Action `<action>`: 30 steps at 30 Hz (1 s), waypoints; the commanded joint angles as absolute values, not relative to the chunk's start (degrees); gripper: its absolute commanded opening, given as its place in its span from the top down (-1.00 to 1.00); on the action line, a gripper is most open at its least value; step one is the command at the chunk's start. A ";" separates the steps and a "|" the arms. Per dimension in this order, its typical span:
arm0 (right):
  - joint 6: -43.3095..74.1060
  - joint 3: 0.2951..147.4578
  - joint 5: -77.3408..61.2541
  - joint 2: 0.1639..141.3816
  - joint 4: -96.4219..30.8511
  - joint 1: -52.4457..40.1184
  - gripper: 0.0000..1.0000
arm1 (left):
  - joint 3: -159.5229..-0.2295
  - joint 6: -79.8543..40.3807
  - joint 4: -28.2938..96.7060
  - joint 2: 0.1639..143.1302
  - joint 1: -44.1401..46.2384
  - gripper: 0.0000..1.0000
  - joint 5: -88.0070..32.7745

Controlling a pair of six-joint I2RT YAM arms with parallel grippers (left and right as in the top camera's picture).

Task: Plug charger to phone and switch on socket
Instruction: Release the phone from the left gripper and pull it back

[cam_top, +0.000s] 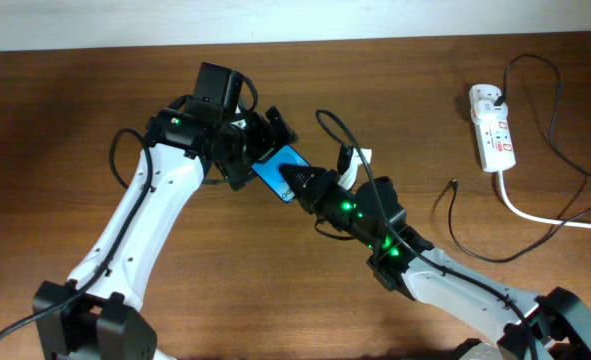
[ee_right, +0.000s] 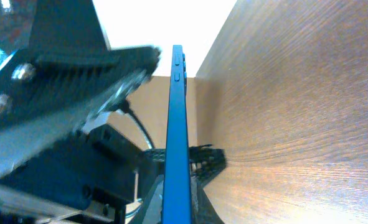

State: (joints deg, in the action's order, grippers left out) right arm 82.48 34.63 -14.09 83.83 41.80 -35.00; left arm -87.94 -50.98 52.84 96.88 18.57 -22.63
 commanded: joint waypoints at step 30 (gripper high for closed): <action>86.65 35.16 -44.51 82.98 43.33 -26.37 0.91 | -55.86 -35.97 48.12 37.89 6.17 -0.99 -22.09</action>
State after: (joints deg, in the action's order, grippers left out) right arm 80.07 34.50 -39.64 83.85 42.33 -27.79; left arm -61.19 -25.89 51.62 40.40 6.39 -18.76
